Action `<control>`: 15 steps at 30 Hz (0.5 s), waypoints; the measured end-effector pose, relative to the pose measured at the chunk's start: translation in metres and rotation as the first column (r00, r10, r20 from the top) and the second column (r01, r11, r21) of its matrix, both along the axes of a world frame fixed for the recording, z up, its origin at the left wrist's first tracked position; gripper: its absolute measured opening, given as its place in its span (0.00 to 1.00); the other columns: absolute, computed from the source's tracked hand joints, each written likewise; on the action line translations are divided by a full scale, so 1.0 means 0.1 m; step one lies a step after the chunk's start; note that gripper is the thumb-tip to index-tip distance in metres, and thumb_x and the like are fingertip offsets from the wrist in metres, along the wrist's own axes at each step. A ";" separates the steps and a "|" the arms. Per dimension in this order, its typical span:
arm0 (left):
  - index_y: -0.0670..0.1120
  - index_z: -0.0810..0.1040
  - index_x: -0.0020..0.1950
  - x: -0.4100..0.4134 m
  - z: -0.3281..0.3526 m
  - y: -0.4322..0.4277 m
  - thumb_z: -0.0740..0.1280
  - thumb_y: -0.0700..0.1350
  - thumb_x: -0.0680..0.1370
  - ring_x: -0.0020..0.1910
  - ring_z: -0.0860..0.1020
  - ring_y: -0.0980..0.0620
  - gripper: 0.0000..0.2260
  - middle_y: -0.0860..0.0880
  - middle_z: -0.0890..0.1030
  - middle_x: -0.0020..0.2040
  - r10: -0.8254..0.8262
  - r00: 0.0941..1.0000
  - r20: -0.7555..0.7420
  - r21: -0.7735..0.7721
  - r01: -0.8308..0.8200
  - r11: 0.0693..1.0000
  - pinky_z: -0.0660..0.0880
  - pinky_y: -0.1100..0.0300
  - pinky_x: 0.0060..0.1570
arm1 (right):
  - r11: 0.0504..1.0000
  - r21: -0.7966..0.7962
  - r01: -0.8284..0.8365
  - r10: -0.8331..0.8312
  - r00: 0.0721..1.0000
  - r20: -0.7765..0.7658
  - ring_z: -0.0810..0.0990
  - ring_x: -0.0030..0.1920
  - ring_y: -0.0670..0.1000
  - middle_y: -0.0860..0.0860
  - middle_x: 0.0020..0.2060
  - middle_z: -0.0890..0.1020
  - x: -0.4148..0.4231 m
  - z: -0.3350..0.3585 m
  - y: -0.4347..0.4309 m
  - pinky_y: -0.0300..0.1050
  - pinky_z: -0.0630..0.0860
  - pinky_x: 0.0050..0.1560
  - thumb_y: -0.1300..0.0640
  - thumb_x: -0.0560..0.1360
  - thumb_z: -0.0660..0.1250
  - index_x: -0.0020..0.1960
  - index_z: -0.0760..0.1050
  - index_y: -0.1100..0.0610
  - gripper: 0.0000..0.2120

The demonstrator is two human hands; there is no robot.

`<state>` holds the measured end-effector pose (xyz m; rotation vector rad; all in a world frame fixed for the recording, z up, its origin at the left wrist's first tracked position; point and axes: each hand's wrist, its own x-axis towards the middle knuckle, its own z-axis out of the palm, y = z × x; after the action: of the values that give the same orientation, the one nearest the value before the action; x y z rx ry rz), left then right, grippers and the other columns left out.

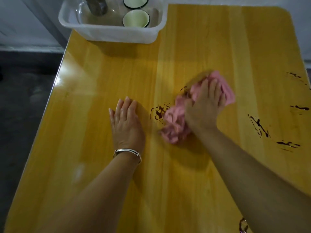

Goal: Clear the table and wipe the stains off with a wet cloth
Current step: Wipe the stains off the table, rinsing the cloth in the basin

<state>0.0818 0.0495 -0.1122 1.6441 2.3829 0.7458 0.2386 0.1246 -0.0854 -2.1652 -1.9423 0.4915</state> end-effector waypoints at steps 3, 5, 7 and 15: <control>0.40 0.71 0.66 0.00 0.00 0.00 0.56 0.35 0.79 0.72 0.62 0.42 0.16 0.42 0.70 0.69 0.002 1.000 0.011 0.015 -0.002 1.000 0.48 0.45 0.72 | 0.995 -0.043 -0.089 0.090 0.996 0.017 0.40 0.76 0.57 0.59 0.76 0.46 -0.20 0.02 0.25 0.55 0.36 0.74 0.43 0.79 0.51 0.77 0.46 0.58 0.32; 0.40 0.72 0.65 0.00 0.01 0.00 0.54 0.36 0.78 0.72 0.62 0.42 0.17 0.42 0.70 0.68 0.007 1.000 0.027 0.026 -0.008 1.000 0.49 0.44 0.72 | 0.979 0.026 -0.202 0.200 0.977 0.071 0.44 0.76 0.58 0.59 0.76 0.50 -0.24 -0.07 0.06 0.55 0.38 0.74 0.42 0.79 0.49 0.76 0.52 0.58 0.31; 0.41 0.73 0.64 0.00 0.02 -0.01 0.49 0.41 0.77 0.72 0.63 0.42 0.21 0.43 0.71 0.68 0.003 0.999 0.041 0.038 -0.005 0.999 0.50 0.45 0.72 | 0.929 0.107 -0.353 0.338 0.931 0.138 0.52 0.76 0.58 0.59 0.75 0.58 -0.19 -0.10 -0.30 0.56 0.45 0.75 0.43 0.79 0.49 0.74 0.60 0.57 0.28; 0.41 0.74 0.63 -0.01 0.00 -0.01 0.48 0.38 0.74 0.71 0.64 0.43 0.22 0.43 0.72 0.68 0.005 0.999 0.053 0.075 -0.009 0.997 0.51 0.44 0.72 | 0.938 0.097 -0.333 0.316 0.936 0.157 0.49 0.76 0.57 0.54 0.76 0.57 0.06 -0.05 -0.32 0.61 0.40 0.72 0.43 0.77 0.45 0.74 0.59 0.53 0.29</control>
<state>0.0810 0.0483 -0.1126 1.6236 2.3526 0.8792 0.2444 0.0927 -0.0899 -1.8546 -2.3564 0.2648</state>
